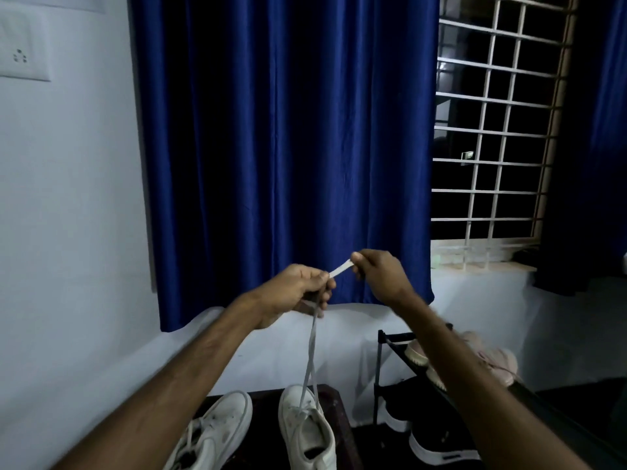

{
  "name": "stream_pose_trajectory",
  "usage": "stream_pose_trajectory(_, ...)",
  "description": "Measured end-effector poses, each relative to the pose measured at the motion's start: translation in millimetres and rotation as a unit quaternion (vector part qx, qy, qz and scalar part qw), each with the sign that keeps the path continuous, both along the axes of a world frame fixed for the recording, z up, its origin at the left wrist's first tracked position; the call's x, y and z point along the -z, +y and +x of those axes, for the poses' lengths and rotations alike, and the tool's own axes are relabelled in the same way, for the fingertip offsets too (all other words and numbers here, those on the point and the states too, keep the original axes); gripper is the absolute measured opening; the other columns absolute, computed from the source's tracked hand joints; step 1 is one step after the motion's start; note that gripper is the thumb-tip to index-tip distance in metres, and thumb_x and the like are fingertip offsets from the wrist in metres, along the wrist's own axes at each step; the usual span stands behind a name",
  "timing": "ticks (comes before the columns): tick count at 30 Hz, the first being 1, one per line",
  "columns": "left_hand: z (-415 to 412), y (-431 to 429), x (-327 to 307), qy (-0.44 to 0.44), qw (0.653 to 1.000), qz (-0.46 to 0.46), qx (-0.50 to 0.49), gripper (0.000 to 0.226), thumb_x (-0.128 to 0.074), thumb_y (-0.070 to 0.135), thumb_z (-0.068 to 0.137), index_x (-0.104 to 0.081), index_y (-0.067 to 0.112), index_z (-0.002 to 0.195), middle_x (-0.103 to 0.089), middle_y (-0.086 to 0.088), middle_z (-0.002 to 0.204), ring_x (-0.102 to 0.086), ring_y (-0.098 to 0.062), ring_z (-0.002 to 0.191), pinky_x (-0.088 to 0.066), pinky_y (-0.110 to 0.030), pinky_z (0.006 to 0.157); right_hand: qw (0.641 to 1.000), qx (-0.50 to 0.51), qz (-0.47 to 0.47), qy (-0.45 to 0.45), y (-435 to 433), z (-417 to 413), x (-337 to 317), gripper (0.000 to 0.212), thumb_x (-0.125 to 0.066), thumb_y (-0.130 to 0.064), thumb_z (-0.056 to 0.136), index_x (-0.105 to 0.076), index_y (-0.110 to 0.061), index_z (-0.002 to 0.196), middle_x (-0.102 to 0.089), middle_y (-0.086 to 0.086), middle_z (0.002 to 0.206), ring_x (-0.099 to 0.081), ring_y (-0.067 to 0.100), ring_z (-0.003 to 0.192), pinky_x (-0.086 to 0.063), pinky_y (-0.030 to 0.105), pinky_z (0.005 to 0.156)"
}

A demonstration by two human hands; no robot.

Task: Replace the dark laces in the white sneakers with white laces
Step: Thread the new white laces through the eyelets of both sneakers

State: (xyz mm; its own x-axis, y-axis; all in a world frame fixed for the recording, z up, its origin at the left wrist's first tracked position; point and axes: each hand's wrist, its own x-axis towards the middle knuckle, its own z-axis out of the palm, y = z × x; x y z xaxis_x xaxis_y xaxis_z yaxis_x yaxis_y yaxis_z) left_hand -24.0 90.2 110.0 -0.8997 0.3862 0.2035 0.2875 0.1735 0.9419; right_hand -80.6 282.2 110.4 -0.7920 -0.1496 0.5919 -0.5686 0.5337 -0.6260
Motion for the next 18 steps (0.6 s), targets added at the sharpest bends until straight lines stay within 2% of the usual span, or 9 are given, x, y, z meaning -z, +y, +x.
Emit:
stream_pose_trajectory(2,4,1,18,-0.039,0.998,-0.035,0.031,0.032,-0.042,0.029,0.104,-0.06,0.011,0.086,-0.057,-0.002,0.068,-0.059,-0.017,0.065,-0.054,-0.037,0.076,0.997,0.064,-0.046,-0.008,0,-13,24,0.038,-0.047,-0.033,0.1,-0.06,-0.012,0.072,-0.061,0.002,0.064,-0.055,0.014,0.057,-0.051,0.033,0.061)
stream_pose_trajectory(4,8,1,35,-0.069,0.995,-0.015,0.064,0.031,-0.04,0.028,0.104,-0.058,0.011,0.085,-0.053,0.0,0.065,-0.055,-0.015,0.063,-0.055,-0.04,0.08,0.991,0.126,-0.038,-0.033,2,-16,43,0.039,-0.044,-0.041,0.1,-0.058,-0.018,0.072,-0.062,0.005,0.069,-0.058,0.021,0.062,-0.053,0.045,0.065)
stream_pose_trajectory(6,4,2,46,-0.07,0.993,0.091,0.035,0.028,-0.041,0.022,0.104,-0.059,0.007,0.088,-0.051,0.001,0.064,-0.051,-0.012,0.059,-0.056,-0.035,0.073,0.983,0.164,0.054,-0.061,-3,-9,68,0.036,-0.041,-0.041,0.101,-0.057,-0.019,0.077,-0.064,0.005,0.077,-0.061,0.024,0.071,-0.054,0.046,0.07)
stream_pose_trajectory(8,-6,3,53,-0.047,0.977,0.205,-0.043,0.027,-0.042,0.015,0.103,-0.065,0.003,0.096,-0.059,-0.003,0.071,-0.052,-0.011,0.06,-0.054,-0.027,0.062,0.971,0.161,0.165,-0.065,-18,7,97,0.024,-0.041,-0.032,0.102,-0.058,-0.02,0.091,-0.064,0.004,0.086,-0.063,0.022,0.079,-0.055,0.044,0.074)
stream_pose_trajectory(11,-20,7,64,-0.016,0.95,0.277,-0.145,0.024,-0.043,0.006,0.102,-0.067,0.002,0.108,-0.072,-0.008,0.091,-0.062,-0.013,0.069,-0.054,-0.022,0.063,0.944,0.111,0.309,-0.042,-52,49,118,0.016,-0.04,-0.022,0.101,-0.051,-0.018,0.112,-0.066,0.005,0.097,-0.065,0.024,0.083,-0.051,0.036,0.07)
stream_pose_trajectory(12,-23,9,69,0.006,0.951,0.259,-0.168,0.024,-0.044,0.003,0.101,-0.066,0.002,0.11,-0.074,-0.008,0.094,-0.065,-0.013,0.071,-0.055,-0.022,0.066,0.931,0.091,0.35,-0.035,-61,63,115,0.019,-0.04,-0.018,0.1,-0.048,-0.015,0.117,-0.067,0.008,0.102,-0.065,0.029,0.088,-0.047,0.037,0.07)
stream_pose_trajectory(14,-27,8,81,0.072,0.965,0.16,-0.196,0.024,-0.045,0.0,0.1,-0.066,0.002,0.111,-0.075,-0.008,0.095,-0.067,-0.016,0.076,-0.055,-0.022,0.07,0.906,0.066,0.417,-0.014,-70,83,97,0.024,-0.038,-0.012,0.099,-0.047,-0.008,0.121,-0.065,0.015,0.109,-0.064,0.036,0.095,-0.044,0.04,0.072)
stream_pose_trajectory(16,-26,8,90,0.124,0.976,0.066,-0.167,0.023,-0.046,0.005,0.101,-0.068,0.001,0.108,-0.075,-0.007,0.095,-0.067,-0.02,0.081,-0.055,-0.025,0.073,0.893,0.051,0.446,0.019,-65,86,73,0.025,-0.042,-0.008,0.096,-0.054,-0.006,0.118,-0.064,0.014,0.109,-0.063,0.035,0.095,-0.045,0.039,0.073)
stream_pose_trajectory(18,-21,5,91,0.111,0.986,0.052,-0.114,0.03,-0.044,0.015,0.103,-0.067,-0.005,0.106,-0.074,-0.006,0.085,-0.068,-0.018,0.076,-0.054,-0.029,0.072,0.896,0.034,0.44,0.037,-52,74,49,0.021,-0.046,-0.01,0.095,-0.059,-0.011,0.111,-0.064,0.008,0.104,-0.064,0.028,0.089,-0.05,0.037,0.073)
